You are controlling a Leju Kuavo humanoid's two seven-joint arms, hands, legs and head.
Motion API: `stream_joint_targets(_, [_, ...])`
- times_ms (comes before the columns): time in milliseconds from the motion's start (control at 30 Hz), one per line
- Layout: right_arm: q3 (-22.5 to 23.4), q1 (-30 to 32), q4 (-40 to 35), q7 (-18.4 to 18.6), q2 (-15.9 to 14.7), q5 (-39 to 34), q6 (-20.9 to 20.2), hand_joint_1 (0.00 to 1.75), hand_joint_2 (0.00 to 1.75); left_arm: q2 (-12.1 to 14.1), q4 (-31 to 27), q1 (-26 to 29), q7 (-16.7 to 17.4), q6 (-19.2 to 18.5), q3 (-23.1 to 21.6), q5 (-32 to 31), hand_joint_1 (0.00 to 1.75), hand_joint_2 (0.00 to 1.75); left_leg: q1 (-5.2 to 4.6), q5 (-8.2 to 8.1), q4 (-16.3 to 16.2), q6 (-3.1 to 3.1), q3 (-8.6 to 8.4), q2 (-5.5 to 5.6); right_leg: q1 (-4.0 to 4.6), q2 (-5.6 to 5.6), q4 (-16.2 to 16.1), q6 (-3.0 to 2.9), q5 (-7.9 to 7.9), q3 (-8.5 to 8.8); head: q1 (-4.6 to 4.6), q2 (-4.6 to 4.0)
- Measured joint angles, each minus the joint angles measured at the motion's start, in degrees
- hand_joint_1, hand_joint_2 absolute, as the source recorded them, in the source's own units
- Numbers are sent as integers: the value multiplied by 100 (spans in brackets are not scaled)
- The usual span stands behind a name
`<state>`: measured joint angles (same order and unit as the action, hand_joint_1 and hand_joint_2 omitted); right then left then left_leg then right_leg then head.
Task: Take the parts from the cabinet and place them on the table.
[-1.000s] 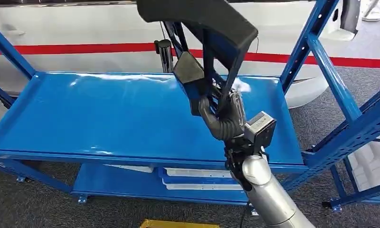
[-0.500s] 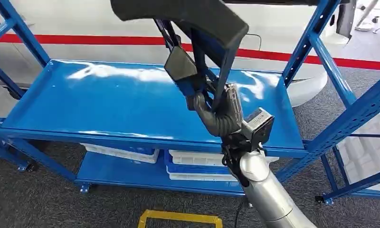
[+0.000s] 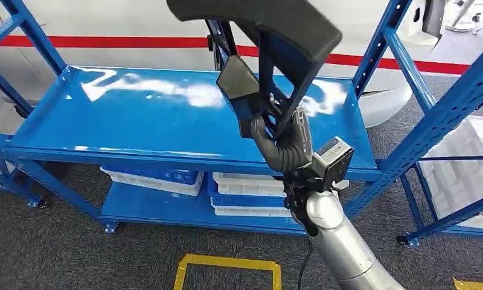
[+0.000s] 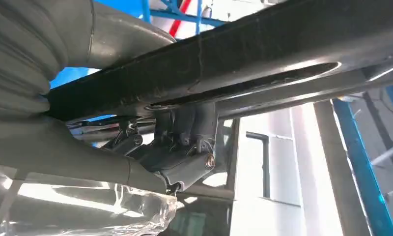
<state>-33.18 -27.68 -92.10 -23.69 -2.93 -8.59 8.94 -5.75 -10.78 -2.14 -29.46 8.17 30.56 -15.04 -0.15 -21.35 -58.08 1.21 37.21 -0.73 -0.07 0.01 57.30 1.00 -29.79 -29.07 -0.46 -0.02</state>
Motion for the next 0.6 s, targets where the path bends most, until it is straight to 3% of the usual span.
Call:
stream_joint_targets(100, [0,3,0,0,0,0,0,175,175,0,0,3,0,0,0,0,0,175,-1,3,0,-4,4,2,-11,-2,-8,-9,6,-19,0,0])
stream_joint_targets(133, [-2,5,13,-4,7,0,0,175,175,7,0,9,0,0,2,0,0,175,44,-103,-69,-51,53,35,-108,-26,-22,-85,82,-40,7,0])
stream_joint_targets(167, [-2,2,13,-4,7,0,0,175,175,7,0,10,-2,-2,2,0,0,175,46,-309,-180,-77,115,48,-96,-28,-24,-124,118,-64,-4,2])
stream_joint_targets(200, [-9,1,13,-4,13,0,-7,175,175,2,0,15,-2,-7,0,-4,0,175,73,-799,-585,-117,243,62,-87,-33,-22,-209,198,-120,-24,0])
stream_joint_targets(233, [-9,4,24,-6,24,2,-13,175,175,0,0,12,-2,-7,0,-4,0,175,114,-1318,-1532,-190,428,68,-61,-34,-10,-208,360,-320,-26,0])
stream_joint_targets(267, [-9,12,31,-39,22,50,-20,175,175,0,0,11,-4,-22,2,-15,0,175,176,-785,-1285,-225,-33,65,-62,-30,25,-140,522,-558,-24,2])
stream_joint_targets(300, [-4,9,17,-100,15,116,-33,175,175,-2,0,-24,-31,-39,0,-72,0,175,161,-929,39,-182,-931,136,-36,-34,75,-13,654,-687,2,2])
stream_joint_targets(400, [-7,55,13,-120,4,146,-37,175,175,-4,0,-10,-31,-42,0,-103,0,175,69,-803,46,-10,-821,113,-71,-38,19,144,820,-712,0,2])
stream_joint_targets(433, [-2,93,11,-127,-18,164,-37,175,175,-4,4,-7,-31,-42,0,-112,0,175,118,-698,100,87,-742,66,-48,-38,73,154,771,-762,-4,0])
stream_joint_targets(467, [4,137,6,-144,-33,177,-37,175,175,-9,4,-16,-24,-42,0,-118,0,175,82,-620,101,127,-658,55,-60,-21,223,104,515,-852,-2,2])
stream_joint_targets(500, [2,184,-7,-162,-53,195,-46,175,175,-7,4,-15,-20,-42,0,-118,0,175,73,-555,101,200,-562,43,-59,-18,565,18,138,-995,24,2])
stream_joint_targets(533, [4,231,-9,-190,-66,203,-53,175,175,-4,4,-12,-20,-42,0,-118,0,175,63,-479,101,207,-469,39,-64,-17,1002,-32,-191,-1075,24,2])
stream_joint_targets(567, [4,267,-15,-212,-79,212,-59,175,175,-4,4,-11,-15,-39,0,-118,0,175,51,-407,97,215,-372,31,-64,-17,1425,-37,-407,-1145,20,0])
stream_joint_targets(600, [4,304,-20,-229,-98,212,-72,175,175,-4,2,-12,-4,-39,2,-116,0,175,45,-328,92,215,-313,23,-65,-14,1753,8,-467,-1172,26,2])
